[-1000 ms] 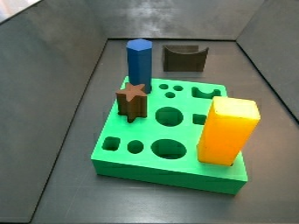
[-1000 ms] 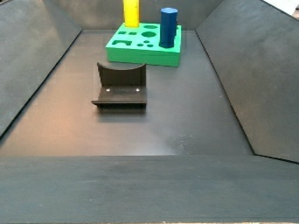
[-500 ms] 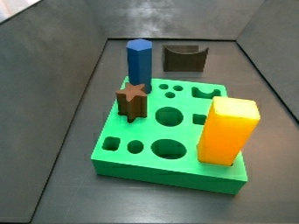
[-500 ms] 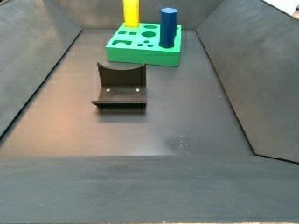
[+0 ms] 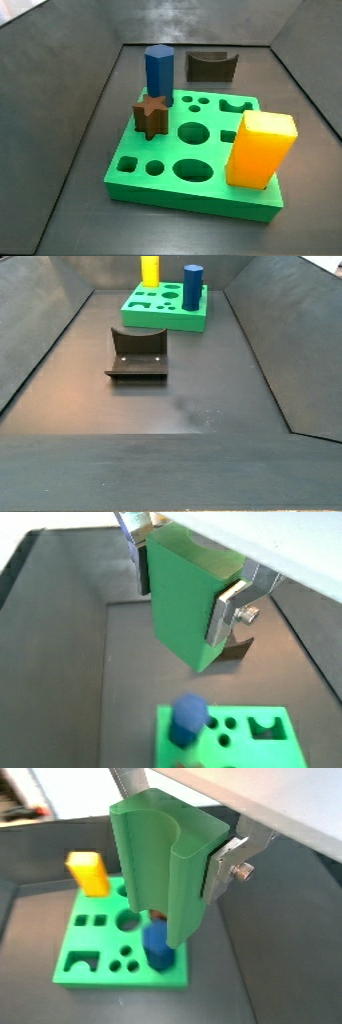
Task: Pick up the arch object. Move up. Rotate the arch object. Move to above the board. Insert the arch object.
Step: Move to above the board.
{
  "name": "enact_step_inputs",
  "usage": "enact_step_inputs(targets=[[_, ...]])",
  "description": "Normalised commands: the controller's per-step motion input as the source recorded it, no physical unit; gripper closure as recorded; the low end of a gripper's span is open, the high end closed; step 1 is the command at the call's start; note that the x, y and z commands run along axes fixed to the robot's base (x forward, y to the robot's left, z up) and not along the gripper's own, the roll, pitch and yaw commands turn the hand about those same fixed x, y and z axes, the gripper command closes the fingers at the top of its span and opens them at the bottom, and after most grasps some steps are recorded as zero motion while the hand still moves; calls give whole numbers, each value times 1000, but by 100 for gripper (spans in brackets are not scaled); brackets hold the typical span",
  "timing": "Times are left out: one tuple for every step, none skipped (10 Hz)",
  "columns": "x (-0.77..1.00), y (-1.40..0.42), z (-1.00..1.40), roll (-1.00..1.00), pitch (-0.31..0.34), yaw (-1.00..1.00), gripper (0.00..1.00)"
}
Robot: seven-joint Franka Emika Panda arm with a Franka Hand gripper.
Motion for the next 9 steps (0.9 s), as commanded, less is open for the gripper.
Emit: enact_step_inputs(targets=[[514, -1000, 56, 1, 123, 1000, 100], [430, -763, 45, 10, 135, 1000, 100], [352, -569, 35, 15, 144, 1000, 100], [211, -291, 35, 22, 155, 1000, 100], [134, -182, 27, 26, 158, 1000, 100], [88, -95, 20, 39, 164, 1000, 100], [78, -66, 19, 47, 178, 1000, 100], [80, -56, 24, 58, 212, 1000, 100], [84, -51, 25, 65, 235, 1000, 100]])
